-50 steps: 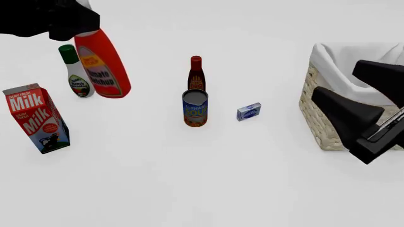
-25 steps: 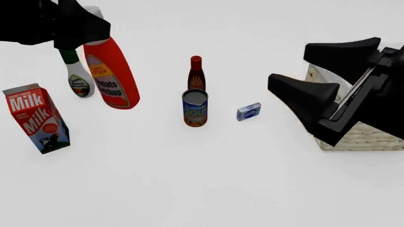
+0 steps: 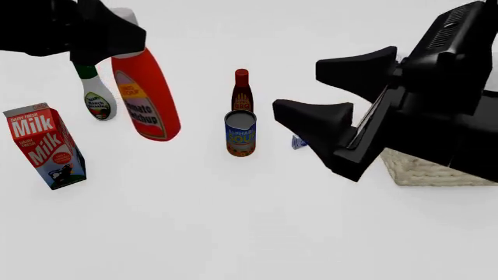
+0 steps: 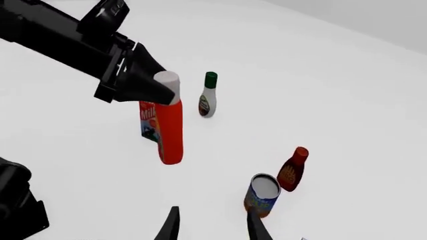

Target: Pick the ketchup and place it in the basket.

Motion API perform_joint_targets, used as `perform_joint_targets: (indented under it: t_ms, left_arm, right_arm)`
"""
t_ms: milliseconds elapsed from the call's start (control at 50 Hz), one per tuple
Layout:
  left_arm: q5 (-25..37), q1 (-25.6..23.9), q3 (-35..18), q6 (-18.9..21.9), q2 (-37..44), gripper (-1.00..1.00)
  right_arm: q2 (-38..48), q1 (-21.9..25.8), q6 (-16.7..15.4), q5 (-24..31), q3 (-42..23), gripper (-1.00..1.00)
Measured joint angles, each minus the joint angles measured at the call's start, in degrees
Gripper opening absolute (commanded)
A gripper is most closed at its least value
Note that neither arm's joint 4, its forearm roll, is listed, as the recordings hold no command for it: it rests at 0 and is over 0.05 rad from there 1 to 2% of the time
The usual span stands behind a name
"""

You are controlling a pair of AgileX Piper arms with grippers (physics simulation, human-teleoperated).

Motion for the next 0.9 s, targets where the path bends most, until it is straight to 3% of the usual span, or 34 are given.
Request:
perform_joint_targets:
  t_ms: [900]
  left_arm:
    - [5.2, -6.9, -3.7, -1.8, -1.1, -1.0]
  right_arm:
    - [10.7, 8.1, -0.8, -0.7, -7.2, 1.0]
